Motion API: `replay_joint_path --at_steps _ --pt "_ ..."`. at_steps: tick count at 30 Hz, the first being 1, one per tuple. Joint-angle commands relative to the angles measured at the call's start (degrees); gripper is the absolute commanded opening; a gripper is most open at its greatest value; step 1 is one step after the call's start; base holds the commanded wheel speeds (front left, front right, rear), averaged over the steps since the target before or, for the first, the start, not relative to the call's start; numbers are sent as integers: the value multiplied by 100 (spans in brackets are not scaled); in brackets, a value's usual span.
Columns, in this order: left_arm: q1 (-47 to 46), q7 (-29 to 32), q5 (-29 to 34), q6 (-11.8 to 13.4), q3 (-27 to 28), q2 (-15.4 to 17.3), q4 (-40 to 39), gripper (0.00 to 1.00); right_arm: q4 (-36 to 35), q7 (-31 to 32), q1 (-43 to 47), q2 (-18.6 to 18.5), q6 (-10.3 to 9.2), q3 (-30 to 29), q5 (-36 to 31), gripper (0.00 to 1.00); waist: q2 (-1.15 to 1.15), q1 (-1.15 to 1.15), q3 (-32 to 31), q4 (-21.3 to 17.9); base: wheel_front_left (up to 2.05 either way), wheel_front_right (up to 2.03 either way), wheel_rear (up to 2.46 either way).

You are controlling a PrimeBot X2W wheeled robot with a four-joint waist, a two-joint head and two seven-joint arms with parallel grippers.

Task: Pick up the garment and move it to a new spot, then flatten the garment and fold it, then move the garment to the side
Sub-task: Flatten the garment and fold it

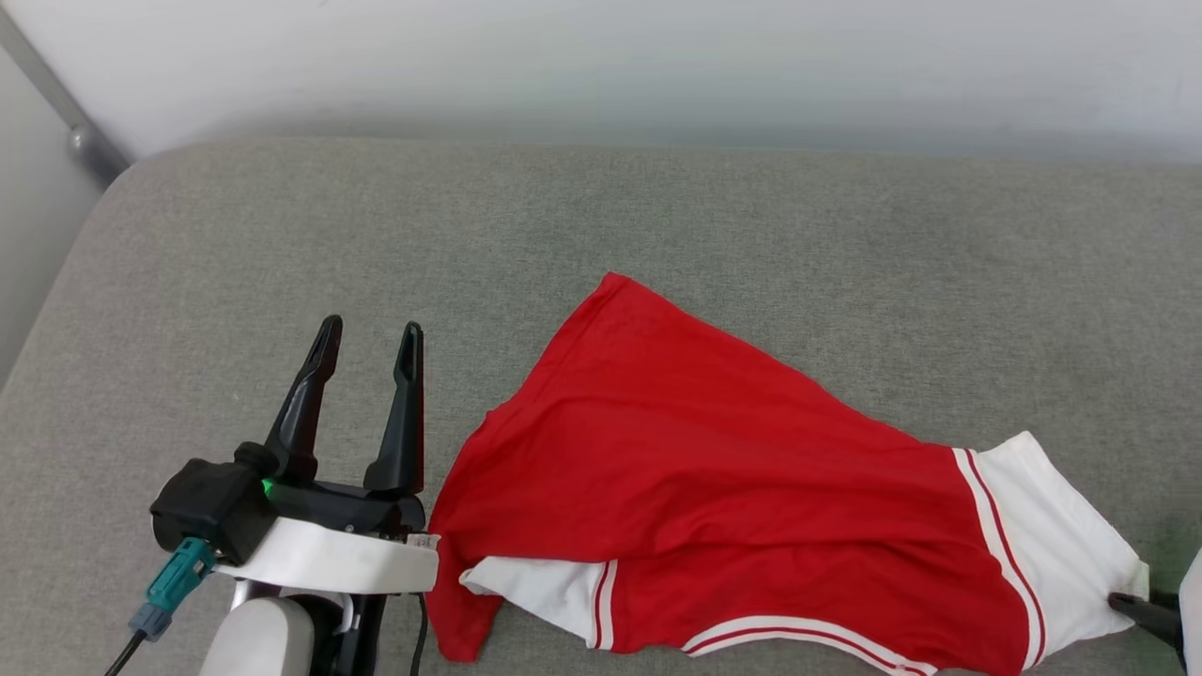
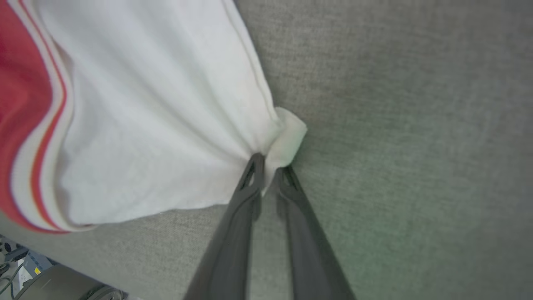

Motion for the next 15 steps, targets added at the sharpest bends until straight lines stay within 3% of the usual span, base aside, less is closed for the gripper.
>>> replay_joint_path --at_steps 1,7,12,15 --pt "-22 -13 -22 3 6 55 -13 100 182 137 188 172 -107 17 -52 100 0 0 -23 -5 0 0 0" --pt "-116 -14 -4 3 -100 142 -30 100 -505 224 -615 -437 -61 -604 -345 100 0 0 -14 148 0 0 0" --pt "-200 -13 -27 3 -174 150 -80 100 -913 689 -1124 -647 -61 -924 -656 100 0 0 39 305 0 0 0" --pt "-235 -13 -45 3 -190 137 -104 100 -987 968 -1522 -247 -61 -1202 -878 100 0 0 85 408 0 0 0"
